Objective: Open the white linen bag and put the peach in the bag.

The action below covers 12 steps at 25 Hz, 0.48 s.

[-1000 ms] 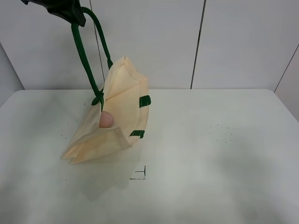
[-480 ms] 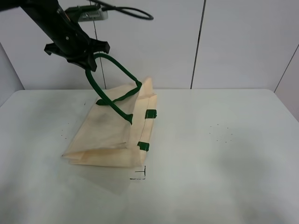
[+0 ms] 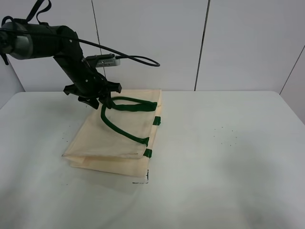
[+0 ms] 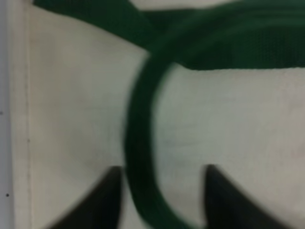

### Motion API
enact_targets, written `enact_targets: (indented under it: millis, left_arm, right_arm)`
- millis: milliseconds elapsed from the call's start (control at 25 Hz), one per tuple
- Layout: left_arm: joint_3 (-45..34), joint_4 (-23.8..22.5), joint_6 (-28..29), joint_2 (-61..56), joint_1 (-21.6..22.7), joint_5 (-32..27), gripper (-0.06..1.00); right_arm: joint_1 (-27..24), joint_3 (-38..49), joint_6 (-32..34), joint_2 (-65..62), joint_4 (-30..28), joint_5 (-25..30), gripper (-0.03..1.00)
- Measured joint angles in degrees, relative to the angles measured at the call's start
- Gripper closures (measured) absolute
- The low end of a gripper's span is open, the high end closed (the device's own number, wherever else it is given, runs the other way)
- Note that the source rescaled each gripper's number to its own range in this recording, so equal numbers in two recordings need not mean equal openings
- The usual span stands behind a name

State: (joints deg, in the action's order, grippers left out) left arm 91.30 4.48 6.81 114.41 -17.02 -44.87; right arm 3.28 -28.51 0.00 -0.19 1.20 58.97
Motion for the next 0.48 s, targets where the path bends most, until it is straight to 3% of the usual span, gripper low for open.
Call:
enact_targets:
  millis: [40,160,320,480]
  left_arm:
    - [0.0,0.0,0.0,0.1,0.0,0.0,0.17]
    - [0.0,-2.1,-0.8,-0.1,0.0,0.3,0.0]
    - [0.0,-7.9,0.1,-0.4,0.3,0.1,-0.05]
    - [0.0,-9.9,1.7,-0.4,3.2,-0.4,-0.05]
  right_arm:
    - [0.0,0.0,0.0,0.0,0.0,0.0,-0.03]
    - [0.0,0.0,0.0,0.0,0.0,0.0,-0.03]
    - [0.0,0.0,0.0,0.0,0.0,0.0,-0.03]
    - [0.0,0.0,0.0,0.0,0.0,0.0,-0.03]
